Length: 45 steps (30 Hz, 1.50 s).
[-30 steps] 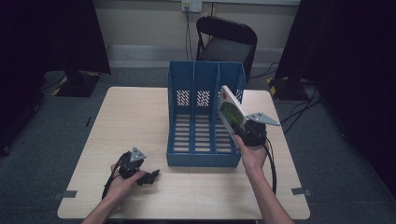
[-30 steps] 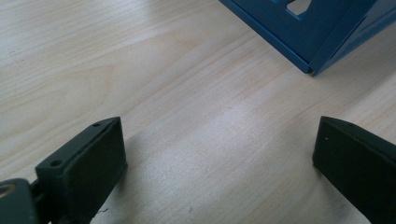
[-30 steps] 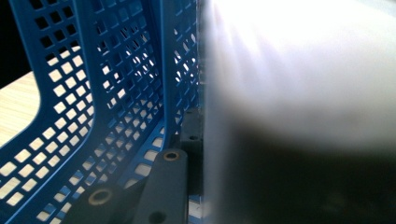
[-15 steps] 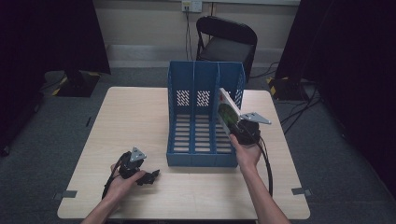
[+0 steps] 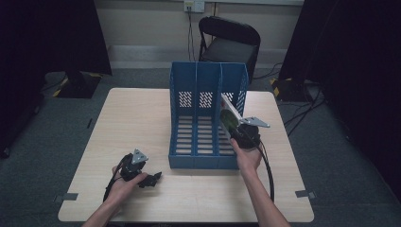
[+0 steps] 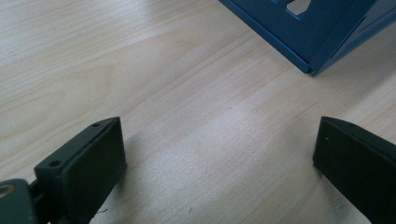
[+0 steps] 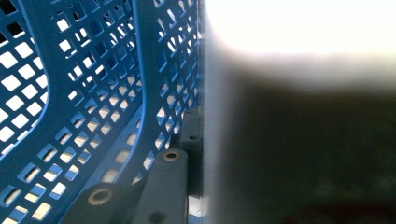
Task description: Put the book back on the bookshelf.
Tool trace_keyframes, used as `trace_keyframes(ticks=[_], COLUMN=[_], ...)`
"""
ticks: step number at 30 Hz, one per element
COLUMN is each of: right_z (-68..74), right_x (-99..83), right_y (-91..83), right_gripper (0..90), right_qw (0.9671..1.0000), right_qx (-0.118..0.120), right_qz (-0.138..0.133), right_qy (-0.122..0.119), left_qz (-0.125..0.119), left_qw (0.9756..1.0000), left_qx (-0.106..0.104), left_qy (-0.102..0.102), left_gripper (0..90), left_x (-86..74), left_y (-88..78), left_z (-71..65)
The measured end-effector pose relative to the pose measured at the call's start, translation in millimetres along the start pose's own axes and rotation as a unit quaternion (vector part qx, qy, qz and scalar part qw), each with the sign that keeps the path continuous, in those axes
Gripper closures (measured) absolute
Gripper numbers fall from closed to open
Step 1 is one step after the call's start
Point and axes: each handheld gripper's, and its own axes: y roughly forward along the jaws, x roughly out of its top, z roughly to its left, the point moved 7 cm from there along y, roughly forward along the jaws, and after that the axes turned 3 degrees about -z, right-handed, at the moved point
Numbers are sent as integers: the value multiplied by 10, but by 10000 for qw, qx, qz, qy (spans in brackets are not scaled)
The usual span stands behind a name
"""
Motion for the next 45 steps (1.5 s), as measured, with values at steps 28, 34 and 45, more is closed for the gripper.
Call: trace_keyframes(ticks=[28, 34, 45], right_z=[23, -1, 83], right_x=[-171, -204, -288], right_y=[-87, -151, -218], right_gripper=[753, 733, 685], right_qw=[9999, 9999, 9998], right_qx=[75, 81, 114], right_qz=[137, 113, -187], right_qy=[-48, 17, 33], left_qz=[1, 6, 13], left_qw=[10000, 10000, 10000], left_qx=[-4, -9, -17], left_qy=[1, 4, 6], left_gripper=[16, 14, 9], left_x=[1, 1, 2], left_y=[2, 3, 5], left_z=[-1, -2, -5])
